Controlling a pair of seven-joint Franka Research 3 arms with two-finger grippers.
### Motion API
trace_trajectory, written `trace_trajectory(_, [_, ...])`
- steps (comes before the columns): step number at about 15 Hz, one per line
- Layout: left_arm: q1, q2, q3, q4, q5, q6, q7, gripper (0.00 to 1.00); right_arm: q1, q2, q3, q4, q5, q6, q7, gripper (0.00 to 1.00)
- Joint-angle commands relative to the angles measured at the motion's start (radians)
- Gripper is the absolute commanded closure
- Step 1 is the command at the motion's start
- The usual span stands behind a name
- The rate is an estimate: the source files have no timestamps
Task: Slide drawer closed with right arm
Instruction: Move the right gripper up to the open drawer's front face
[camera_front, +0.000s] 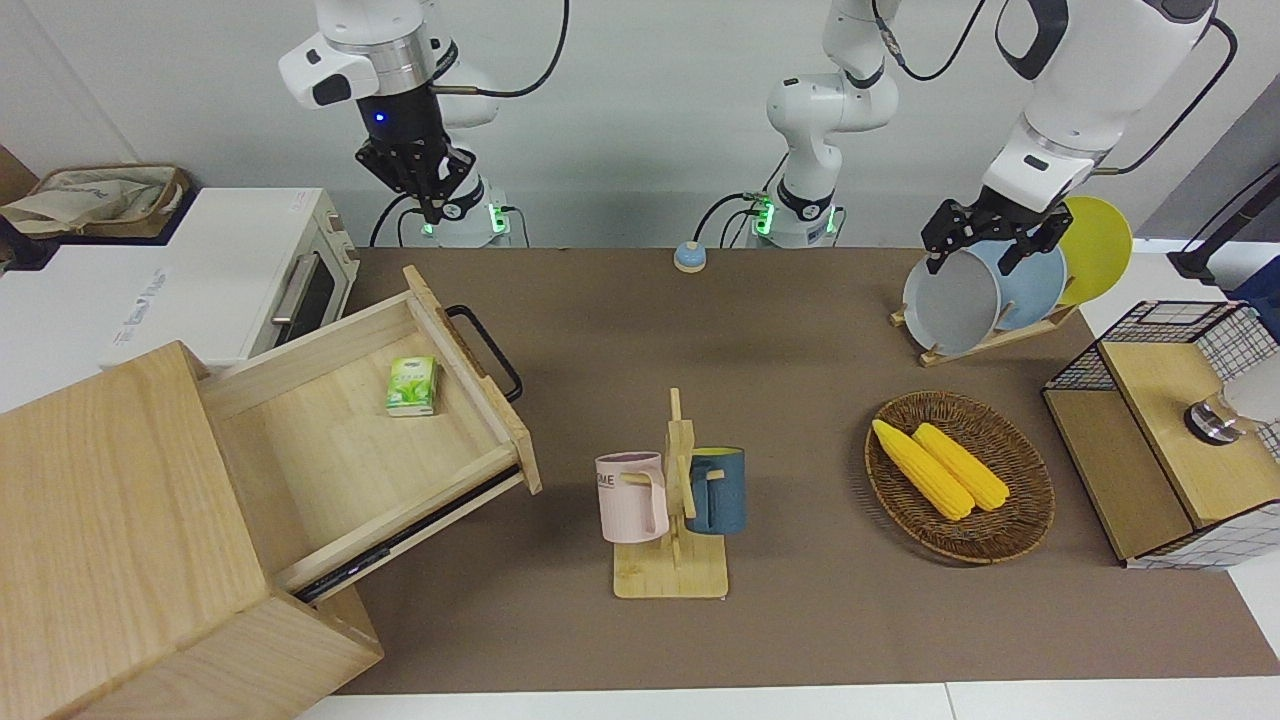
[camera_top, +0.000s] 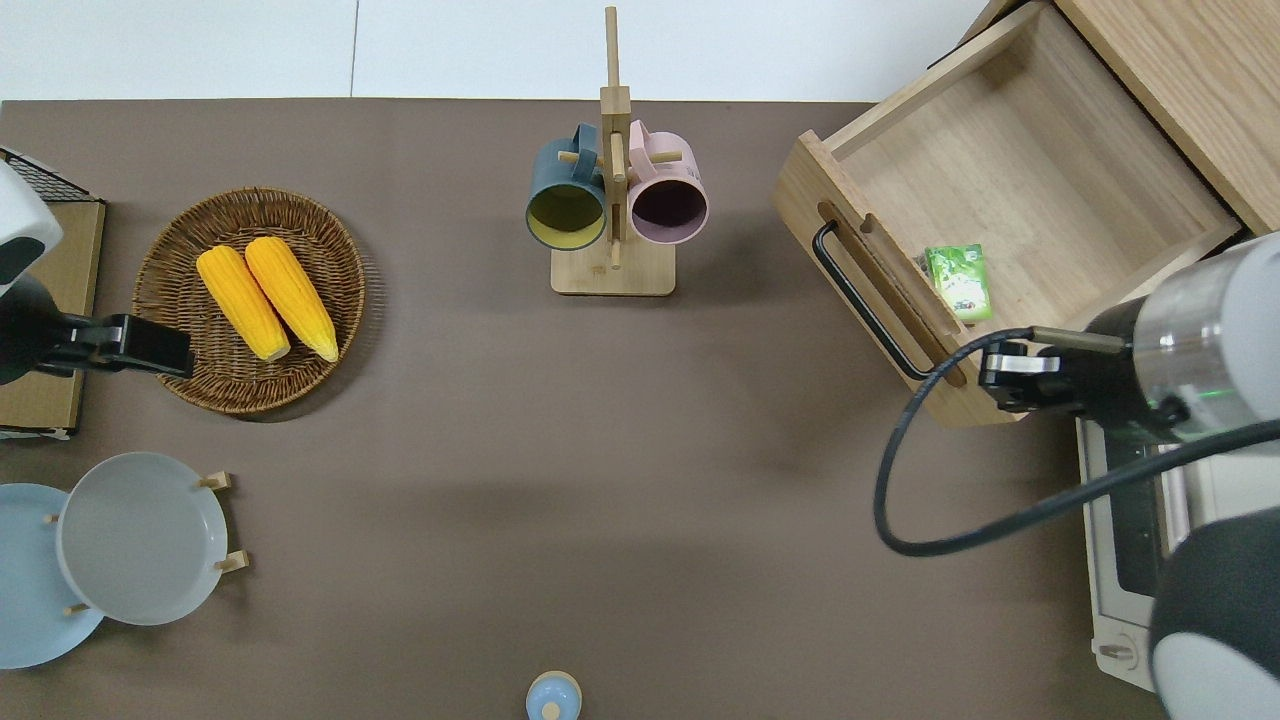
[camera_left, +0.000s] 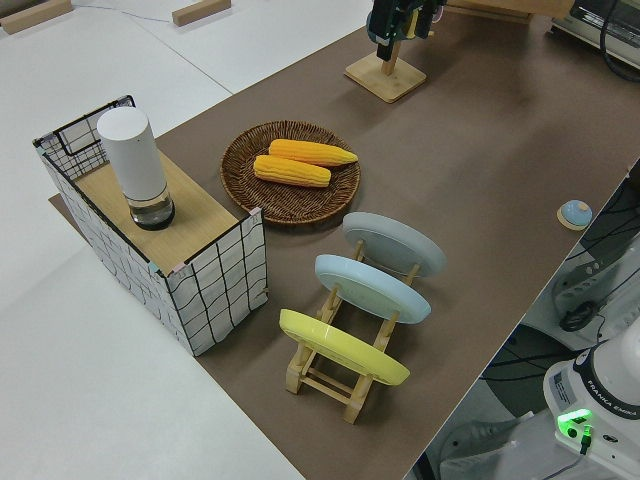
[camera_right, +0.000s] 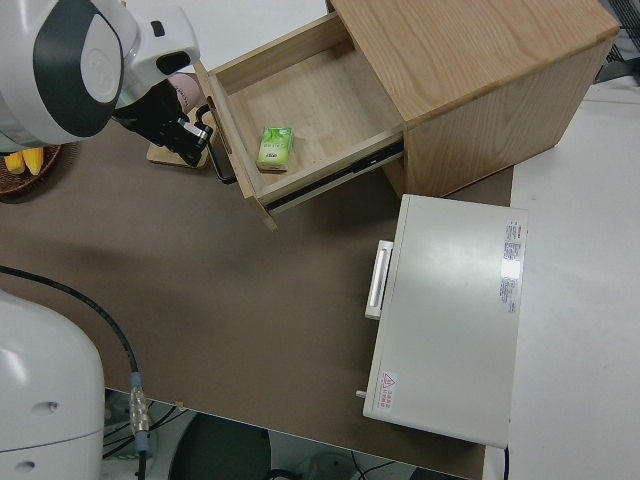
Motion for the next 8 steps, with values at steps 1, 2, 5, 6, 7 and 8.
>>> trace_trajectory(1, [-0.007, -0.004, 0.0, 0.009, 0.018, -0.018, -0.01, 0.01, 0.034, 0.024, 0.053, 0.012, -0.006, -0.004, 0.188, 1.0])
trace_trajectory(2, [-0.007, -0.004, 0.0, 0.009, 0.018, -0.018, -0.01, 0.01, 0.06, 0.031, 0.053, 0.012, -0.012, 0.001, 0.239, 1.0])
trace_trajectory(5, [-0.007, -0.004, 0.0, 0.01, 0.018, -0.018, -0.01, 0.01, 0.126, 0.061, 0.053, 0.012, -0.014, 0.033, 0.398, 1.0])
trace_trajectory(6, [-0.007, -0.004, 0.0, 0.009, 0.018, -0.018, -0.01, 0.01, 0.138, 0.067, 0.053, 0.007, -0.014, 0.047, 0.441, 1.0])
trace_trajectory(7, [-0.007, -0.004, 0.0, 0.01, 0.018, -0.018, -0.01, 0.01, 0.153, 0.077, 0.053, 0.007, -0.012, 0.061, 0.486, 1.0])
trace_trajectory(8, [-0.007, -0.004, 0.0, 0.009, 0.018, -0.018, -0.01, 0.01, 0.163, 0.087, 0.053, 0.004, -0.012, 0.078, 0.522, 1.0])
